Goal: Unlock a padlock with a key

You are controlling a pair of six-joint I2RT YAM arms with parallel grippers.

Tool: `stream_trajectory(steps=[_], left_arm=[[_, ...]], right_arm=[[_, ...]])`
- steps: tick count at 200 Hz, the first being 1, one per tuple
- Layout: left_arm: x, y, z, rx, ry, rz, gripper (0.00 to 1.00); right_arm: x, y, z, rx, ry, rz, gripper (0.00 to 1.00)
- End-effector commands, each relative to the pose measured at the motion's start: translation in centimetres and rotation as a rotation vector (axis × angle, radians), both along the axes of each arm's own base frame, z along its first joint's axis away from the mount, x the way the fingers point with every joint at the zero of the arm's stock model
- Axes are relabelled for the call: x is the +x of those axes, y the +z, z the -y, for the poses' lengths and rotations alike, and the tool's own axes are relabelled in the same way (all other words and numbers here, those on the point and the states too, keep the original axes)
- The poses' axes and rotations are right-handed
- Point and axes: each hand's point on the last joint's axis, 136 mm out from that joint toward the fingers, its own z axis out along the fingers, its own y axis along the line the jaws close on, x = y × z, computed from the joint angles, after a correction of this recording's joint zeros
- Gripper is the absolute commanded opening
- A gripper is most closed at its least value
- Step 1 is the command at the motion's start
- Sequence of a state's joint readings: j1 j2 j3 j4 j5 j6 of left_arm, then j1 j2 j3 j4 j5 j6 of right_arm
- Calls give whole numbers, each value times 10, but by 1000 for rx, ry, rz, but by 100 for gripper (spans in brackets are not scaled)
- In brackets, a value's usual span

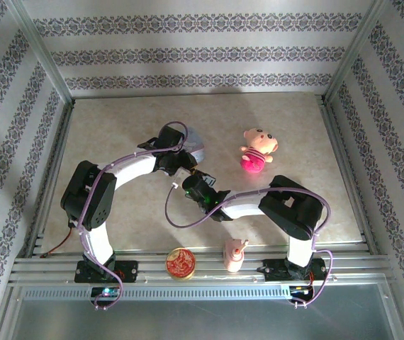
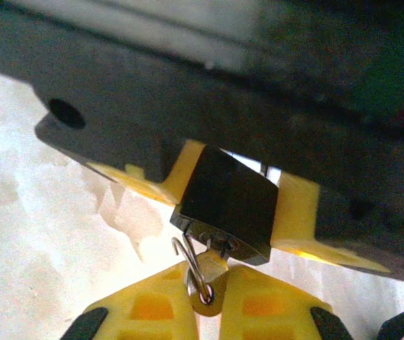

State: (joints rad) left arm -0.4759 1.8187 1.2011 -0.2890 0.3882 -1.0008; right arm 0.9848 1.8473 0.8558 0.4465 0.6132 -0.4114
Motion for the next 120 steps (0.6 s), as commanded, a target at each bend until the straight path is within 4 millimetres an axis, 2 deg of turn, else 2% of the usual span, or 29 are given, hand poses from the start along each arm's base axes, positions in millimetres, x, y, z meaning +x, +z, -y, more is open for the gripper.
stream_trajectory(steps=[1, 53, 120], left_arm=[[-4, 26, 24, -100, -79, 34, 0], [-1, 28, 27, -125, -60, 41, 0], [3, 30, 31, -157, -51, 48, 0]], right_arm=[[2, 4, -14, 89, -3, -12, 1], [0, 6, -10, 318, -97, -133, 0], [7, -8, 16, 831, -327, -483, 0]])
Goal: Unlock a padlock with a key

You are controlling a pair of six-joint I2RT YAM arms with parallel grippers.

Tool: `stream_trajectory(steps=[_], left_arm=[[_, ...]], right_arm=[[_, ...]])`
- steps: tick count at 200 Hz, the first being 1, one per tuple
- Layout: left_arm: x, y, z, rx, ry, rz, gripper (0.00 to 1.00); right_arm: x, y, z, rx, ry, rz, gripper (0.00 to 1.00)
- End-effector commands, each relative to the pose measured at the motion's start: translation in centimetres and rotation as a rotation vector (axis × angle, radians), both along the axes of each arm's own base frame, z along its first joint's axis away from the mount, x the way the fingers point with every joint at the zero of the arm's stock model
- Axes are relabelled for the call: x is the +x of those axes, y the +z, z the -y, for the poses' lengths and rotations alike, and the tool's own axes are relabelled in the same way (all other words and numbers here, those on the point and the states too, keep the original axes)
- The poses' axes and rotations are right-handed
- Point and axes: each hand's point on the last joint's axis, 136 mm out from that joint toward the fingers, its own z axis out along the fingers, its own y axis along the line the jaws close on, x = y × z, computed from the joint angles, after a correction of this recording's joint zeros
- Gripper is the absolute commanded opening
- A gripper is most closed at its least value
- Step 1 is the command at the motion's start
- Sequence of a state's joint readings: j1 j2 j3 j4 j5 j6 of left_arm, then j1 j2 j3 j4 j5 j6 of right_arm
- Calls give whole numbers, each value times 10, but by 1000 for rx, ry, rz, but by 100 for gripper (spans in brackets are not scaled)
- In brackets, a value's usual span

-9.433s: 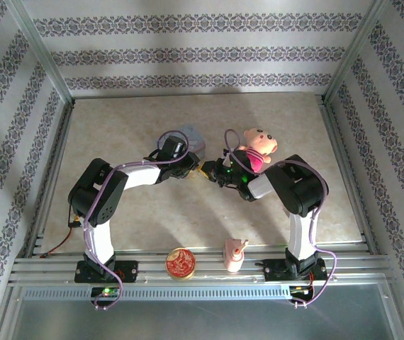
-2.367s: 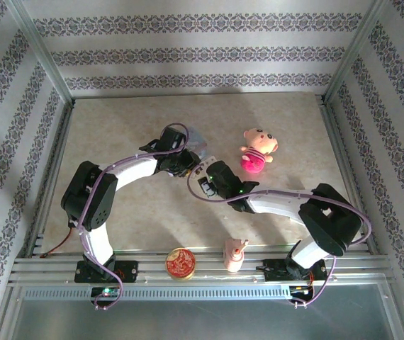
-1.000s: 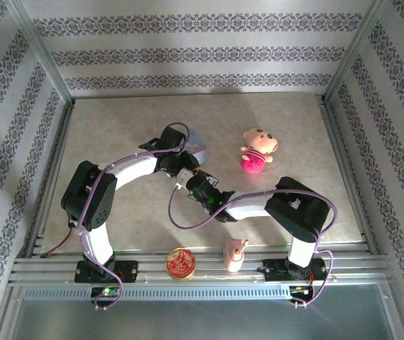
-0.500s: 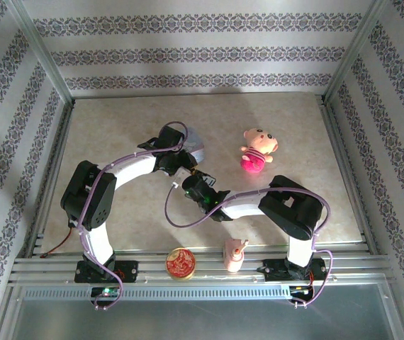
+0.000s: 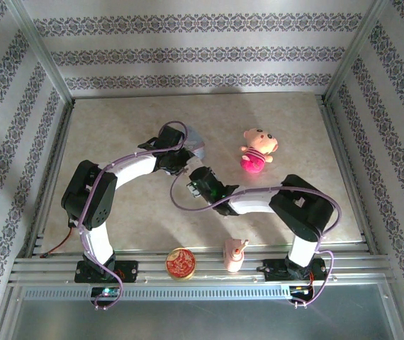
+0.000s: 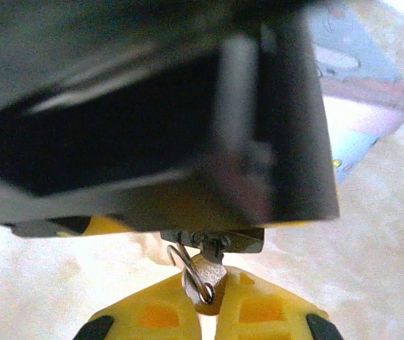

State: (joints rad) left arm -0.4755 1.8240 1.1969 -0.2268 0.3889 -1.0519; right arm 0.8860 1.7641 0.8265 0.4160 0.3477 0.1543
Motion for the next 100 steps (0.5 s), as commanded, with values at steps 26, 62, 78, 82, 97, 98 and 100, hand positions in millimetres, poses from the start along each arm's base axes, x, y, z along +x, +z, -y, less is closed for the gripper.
stream_trajectory(steps=[26, 62, 78, 82, 97, 98, 100], left_arm=[[-6, 25, 27, -121, -91, 35, 0], [-6, 24, 29, -129, -95, 34, 0], [-8, 23, 28, -128, -95, 35, 0], [-7, 24, 27, -127, -92, 38, 0], [-8, 23, 27, -124, -92, 37, 0], [-8, 23, 26, -123, -91, 37, 0], [-7, 23, 26, -122, -89, 39, 0]], right_arm=[[4, -15, 11, 373, -125, -295, 0], [9, -10, 12, 507, -119, -383, 0], [13, -8, 17, 566, -124, -412, 0], [13, -8, 18, 580, -124, -422, 0], [14, -6, 20, 615, -119, -442, 0], [15, -5, 20, 616, -118, -442, 0], [15, -5, 21, 616, -118, -443, 0]])
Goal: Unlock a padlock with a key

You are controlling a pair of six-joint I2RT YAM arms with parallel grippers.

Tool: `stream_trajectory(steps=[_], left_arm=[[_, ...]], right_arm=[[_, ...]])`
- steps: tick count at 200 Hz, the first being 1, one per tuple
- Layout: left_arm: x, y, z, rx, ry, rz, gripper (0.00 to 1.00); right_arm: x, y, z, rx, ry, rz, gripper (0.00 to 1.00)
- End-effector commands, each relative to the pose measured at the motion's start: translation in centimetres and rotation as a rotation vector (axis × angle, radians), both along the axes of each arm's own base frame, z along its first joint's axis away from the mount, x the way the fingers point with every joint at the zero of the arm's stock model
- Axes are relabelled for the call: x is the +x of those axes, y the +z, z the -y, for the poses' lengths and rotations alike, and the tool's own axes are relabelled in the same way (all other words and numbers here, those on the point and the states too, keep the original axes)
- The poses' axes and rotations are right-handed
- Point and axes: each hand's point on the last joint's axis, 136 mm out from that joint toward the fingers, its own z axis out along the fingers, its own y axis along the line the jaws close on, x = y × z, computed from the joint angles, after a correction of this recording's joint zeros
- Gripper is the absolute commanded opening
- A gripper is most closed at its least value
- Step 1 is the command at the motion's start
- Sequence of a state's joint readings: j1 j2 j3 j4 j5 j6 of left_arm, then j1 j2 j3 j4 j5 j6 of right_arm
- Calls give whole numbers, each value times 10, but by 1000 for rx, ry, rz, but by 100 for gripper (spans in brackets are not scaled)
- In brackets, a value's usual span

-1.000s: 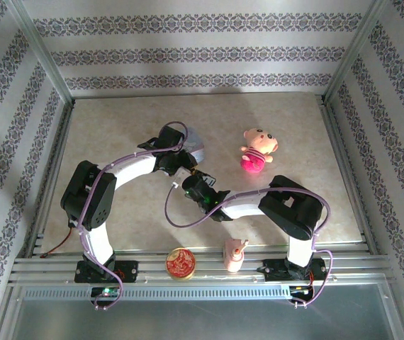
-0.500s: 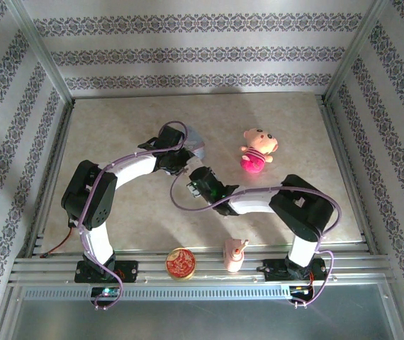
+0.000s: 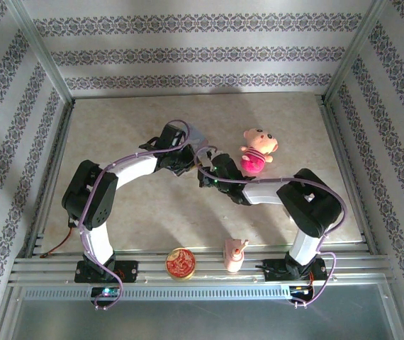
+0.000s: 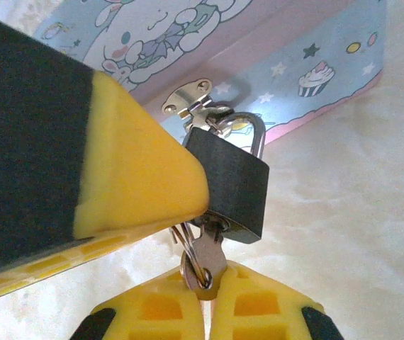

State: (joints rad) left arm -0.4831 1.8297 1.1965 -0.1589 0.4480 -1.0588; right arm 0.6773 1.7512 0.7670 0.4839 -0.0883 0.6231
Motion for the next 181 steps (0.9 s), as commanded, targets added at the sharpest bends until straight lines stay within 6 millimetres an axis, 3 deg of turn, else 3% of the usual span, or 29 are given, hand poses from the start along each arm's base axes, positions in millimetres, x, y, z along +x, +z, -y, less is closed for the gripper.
stream_trajectory(steps=[1, 32, 63, 79, 89, 94, 113, 128, 157, 181], left_arm=[[-10, 13, 11, -49, -51, 11, 0], [-9, 8, 6, -37, -26, 3, 0], [-10, 2, 3, -48, -2, -8, 14], [-11, -2, 1, -50, 12, -13, 27], [-10, -3, 0, -49, 22, -13, 51], [-11, -3, -1, -45, 26, -15, 59], [-10, -7, -5, -30, 42, -11, 63], [-10, -11, -9, -11, 55, -9, 86], [-3, -14, -15, 38, 69, 33, 87], [7, -14, -21, 94, 73, 84, 80]], right_arm=[[3, 4, 2, 114, -16, -56, 0], [1, 5, 8, 113, -27, -65, 0], [-2, 0, 16, 112, -39, -83, 0], [-4, -1, 17, 102, -33, -84, 0], [-4, -1, 18, 101, -31, -84, 0], [-4, -1, 17, 100, -27, -83, 0], [-3, 1, 18, 99, -26, -78, 0], [-3, 3, 18, 98, -21, -72, 0], [-3, 9, 19, 91, -16, -55, 0], [-4, 13, 22, 86, -22, -47, 0]])
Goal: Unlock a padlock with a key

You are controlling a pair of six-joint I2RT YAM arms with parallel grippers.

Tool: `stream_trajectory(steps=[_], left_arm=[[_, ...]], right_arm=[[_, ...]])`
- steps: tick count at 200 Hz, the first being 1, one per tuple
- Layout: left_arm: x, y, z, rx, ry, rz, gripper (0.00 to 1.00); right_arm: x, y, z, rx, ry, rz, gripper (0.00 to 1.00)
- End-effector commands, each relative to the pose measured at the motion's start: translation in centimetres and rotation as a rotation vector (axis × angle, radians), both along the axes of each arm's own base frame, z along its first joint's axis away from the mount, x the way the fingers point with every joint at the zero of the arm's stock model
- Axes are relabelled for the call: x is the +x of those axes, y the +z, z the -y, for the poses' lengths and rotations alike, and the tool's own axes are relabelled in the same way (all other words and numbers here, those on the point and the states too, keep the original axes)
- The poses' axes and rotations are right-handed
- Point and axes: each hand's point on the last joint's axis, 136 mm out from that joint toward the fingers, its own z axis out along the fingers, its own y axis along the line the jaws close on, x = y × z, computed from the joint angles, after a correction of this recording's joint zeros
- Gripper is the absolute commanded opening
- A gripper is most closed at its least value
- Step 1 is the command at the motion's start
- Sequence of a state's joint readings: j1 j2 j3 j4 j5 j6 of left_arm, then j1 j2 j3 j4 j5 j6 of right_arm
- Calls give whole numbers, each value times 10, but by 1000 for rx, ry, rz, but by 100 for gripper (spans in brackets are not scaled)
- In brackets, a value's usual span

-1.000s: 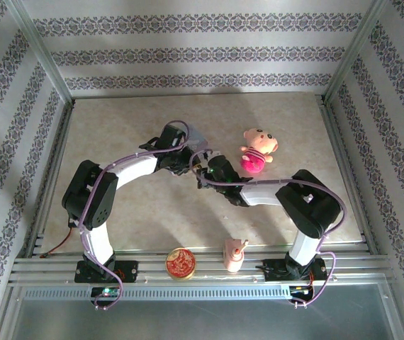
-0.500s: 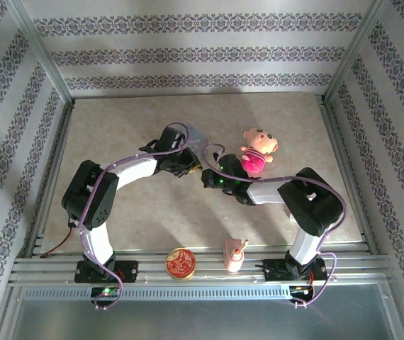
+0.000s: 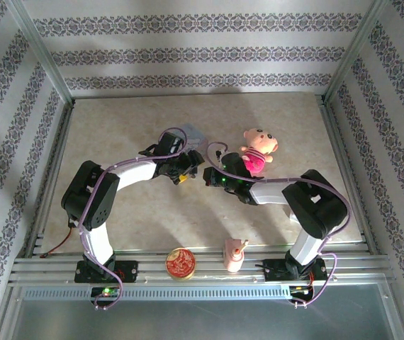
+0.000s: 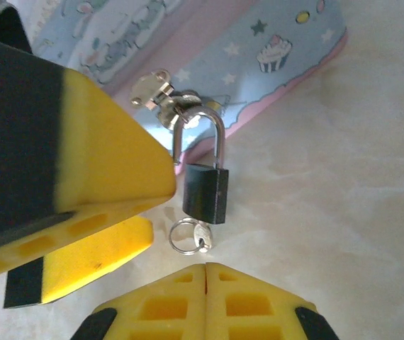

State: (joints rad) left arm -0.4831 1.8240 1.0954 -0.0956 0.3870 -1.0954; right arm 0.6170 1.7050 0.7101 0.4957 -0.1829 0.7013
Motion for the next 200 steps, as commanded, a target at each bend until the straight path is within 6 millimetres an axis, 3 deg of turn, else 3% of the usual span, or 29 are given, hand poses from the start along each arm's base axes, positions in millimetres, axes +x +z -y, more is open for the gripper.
stream_trajectory(steps=[1, 26, 51, 93, 118, 164, 200], left_arm=[[16, 15, -6, 54, 7, 113, 80], [20, 21, -4, 59, -9, 143, 81], [24, 37, -5, 65, -24, 215, 100], [21, 73, -24, 132, -9, 331, 99], [21, 87, -46, 236, 23, 403, 99], [28, 73, -99, 497, 88, 402, 99], [36, 53, -114, 610, 38, 347, 99]], right_arm=[[0, 12, 5, -3, 1, 31, 0], [-1, 15, 4, 6, 3, 24, 3], [2, 16, 2, 44, -6, -14, 10], [14, 16, -11, 108, -7, -81, 28], [20, 14, -23, 114, -4, -108, 30], [28, -4, -33, 90, -44, -170, 31], [29, -19, -34, 41, -59, -203, 32]])
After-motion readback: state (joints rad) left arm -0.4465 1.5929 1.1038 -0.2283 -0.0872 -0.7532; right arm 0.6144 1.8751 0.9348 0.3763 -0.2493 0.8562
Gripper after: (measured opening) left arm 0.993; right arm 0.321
